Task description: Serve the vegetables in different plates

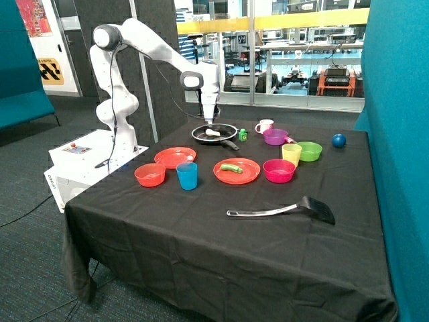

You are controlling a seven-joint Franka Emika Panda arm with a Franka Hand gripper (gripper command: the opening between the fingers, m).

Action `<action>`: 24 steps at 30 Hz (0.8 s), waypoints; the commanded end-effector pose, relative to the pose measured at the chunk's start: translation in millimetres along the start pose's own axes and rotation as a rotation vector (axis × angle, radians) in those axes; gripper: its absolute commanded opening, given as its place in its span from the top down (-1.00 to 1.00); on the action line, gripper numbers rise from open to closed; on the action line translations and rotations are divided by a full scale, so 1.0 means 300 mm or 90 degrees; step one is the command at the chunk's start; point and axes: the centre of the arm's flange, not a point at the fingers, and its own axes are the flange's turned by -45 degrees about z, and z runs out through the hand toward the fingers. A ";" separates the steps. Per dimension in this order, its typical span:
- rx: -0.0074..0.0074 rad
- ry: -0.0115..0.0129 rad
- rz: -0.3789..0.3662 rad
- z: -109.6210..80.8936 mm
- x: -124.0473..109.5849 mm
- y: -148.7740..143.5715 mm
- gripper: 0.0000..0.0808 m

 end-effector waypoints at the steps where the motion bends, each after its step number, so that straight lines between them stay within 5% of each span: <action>1: 0.0015 -0.0006 0.013 0.048 -0.008 -0.107 -0.78; 10: 0.0015 -0.0006 0.010 0.102 0.005 -0.155 -0.72; 17: 0.0015 -0.0006 -0.001 0.152 -0.004 -0.216 -0.93; 24: 0.0015 -0.0006 -0.020 0.187 0.005 -0.270 -0.91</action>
